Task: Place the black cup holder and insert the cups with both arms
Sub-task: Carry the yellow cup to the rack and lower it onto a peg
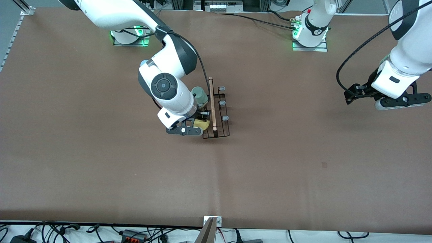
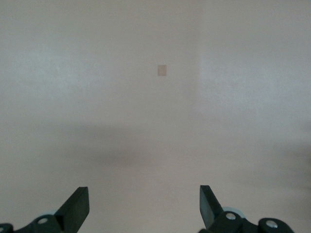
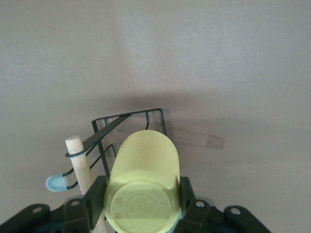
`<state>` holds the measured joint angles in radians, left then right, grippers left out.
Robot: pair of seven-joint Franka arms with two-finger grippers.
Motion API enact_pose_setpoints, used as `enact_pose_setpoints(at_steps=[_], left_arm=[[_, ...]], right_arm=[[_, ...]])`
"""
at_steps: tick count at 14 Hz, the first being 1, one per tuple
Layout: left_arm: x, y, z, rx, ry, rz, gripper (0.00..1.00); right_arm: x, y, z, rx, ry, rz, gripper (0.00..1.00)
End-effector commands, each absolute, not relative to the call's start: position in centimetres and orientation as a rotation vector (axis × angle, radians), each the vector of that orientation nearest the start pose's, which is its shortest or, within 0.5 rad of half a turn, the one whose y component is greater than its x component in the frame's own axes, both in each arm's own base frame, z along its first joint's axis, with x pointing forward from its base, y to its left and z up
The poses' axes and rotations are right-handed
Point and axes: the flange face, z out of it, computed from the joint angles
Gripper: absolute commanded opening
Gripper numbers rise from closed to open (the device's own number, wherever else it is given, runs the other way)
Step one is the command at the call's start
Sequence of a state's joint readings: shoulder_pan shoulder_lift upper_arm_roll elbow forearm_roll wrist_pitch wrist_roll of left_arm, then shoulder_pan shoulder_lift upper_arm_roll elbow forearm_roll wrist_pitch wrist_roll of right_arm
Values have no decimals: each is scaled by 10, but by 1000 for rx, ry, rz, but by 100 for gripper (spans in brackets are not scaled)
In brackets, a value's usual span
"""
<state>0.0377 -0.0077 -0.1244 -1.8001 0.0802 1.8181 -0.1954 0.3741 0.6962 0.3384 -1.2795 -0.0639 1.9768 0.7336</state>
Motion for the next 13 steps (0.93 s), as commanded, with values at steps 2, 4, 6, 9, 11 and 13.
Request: enact_pose_setpoints(at_steps=[2,4,6,9,11,13], left_arm=[[560,-42,549,-3079,-50,-46,100],[560,-42,549,-3079,-48,-46,100],[561,-41,548,-3079,-50,-41,100],[561,-41,548,-3079,-50,-41,100],[561,-41,548,-3079,-50,-41,100],[561,-41,548,-3079,-45,-41,100]], right_arm=[[601,442,350,-2984,125,89,22],[598,446,341,-3005,102,87,22],[597,447,329,-3041,72,73,23],[593,452,318,-3061,54,75,31],[591,454,313,-3063,101,88,100],[595,449,327,-3057,165,73,100]])
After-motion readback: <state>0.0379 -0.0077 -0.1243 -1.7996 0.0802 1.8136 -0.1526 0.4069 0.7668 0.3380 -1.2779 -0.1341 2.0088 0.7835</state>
